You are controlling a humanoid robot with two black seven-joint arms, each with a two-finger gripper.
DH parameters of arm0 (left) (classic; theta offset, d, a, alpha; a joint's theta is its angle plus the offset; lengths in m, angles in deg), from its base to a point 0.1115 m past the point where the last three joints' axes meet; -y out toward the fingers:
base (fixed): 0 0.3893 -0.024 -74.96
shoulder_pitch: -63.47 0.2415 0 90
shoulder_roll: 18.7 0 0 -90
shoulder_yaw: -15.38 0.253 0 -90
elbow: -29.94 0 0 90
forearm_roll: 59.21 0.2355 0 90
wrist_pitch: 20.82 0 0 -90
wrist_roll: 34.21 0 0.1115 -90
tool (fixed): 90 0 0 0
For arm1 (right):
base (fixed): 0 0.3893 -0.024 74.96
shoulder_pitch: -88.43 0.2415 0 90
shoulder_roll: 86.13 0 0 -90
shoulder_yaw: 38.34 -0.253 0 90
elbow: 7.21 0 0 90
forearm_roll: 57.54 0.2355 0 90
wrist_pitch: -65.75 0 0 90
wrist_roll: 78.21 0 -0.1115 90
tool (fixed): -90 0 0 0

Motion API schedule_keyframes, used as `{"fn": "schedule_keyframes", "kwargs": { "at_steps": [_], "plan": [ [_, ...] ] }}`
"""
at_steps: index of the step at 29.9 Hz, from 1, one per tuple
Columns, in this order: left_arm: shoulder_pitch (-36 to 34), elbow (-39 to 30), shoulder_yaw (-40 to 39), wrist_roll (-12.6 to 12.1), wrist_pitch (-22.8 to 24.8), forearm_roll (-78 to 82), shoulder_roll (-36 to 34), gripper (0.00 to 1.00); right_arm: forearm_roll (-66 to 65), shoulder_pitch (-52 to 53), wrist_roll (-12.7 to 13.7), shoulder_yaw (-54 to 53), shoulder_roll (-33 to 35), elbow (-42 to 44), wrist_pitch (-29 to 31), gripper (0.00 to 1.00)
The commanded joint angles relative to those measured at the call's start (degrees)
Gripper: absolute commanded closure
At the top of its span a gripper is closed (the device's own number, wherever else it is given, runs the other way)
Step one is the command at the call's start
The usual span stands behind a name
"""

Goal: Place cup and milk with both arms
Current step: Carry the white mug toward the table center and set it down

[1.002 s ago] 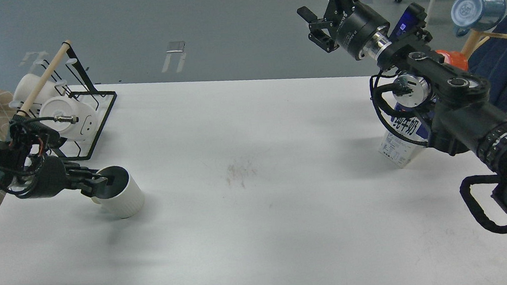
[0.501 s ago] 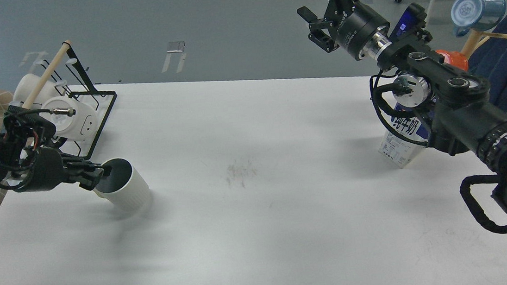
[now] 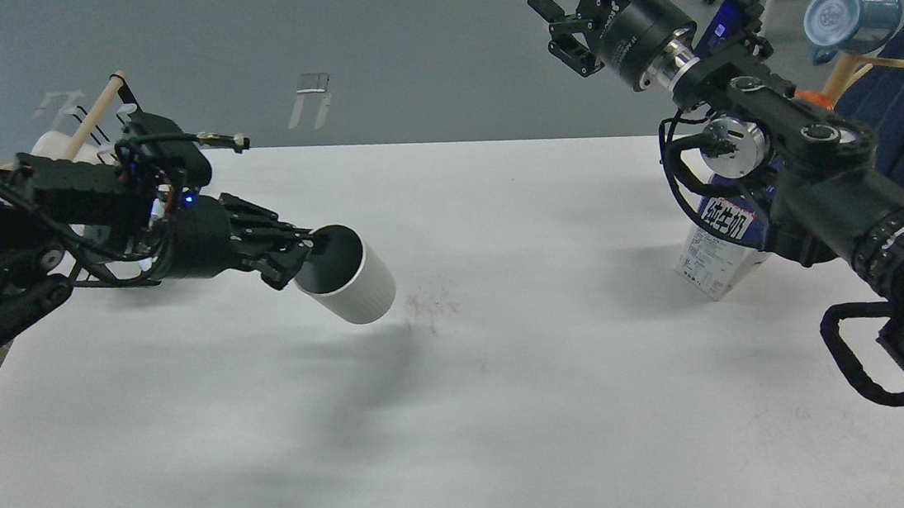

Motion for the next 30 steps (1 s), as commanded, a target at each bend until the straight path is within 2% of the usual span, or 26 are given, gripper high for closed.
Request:
{"fn": "schedule_keyframes", "kwargs": {
  "at_steps": [1, 11, 18, 30],
  "plan": [
    [-1.7, 3.4, 0.2, -0.7, 0.0, 0.5, 6.8, 1.0, 0.0, 0.2, 0.0, 0.0, 0.0, 0.0, 0.0, 0.0],
    [-7.3, 14.2, 10.2, -1.7, 0.0, 1.0, 18.5, 1.0, 0.1, 0.3, 0.0, -0.1, 0.0, 0.0, 0.0, 0.0],
    [-8.1, 17.5, 11.1, -1.7, 0.0, 1.0, 24.3, 1.0, 0.1, 0.3, 0.0, -0.1, 0.0, 0.0, 0.0, 0.0],
    [-9.9, 20.9, 18.1, -1.9, 0.0, 1.1, 26.0, 1.0, 0.1, 0.2, 0.0, -0.1, 0.0, 0.0, 0.0, 0.0]
  ]
}}
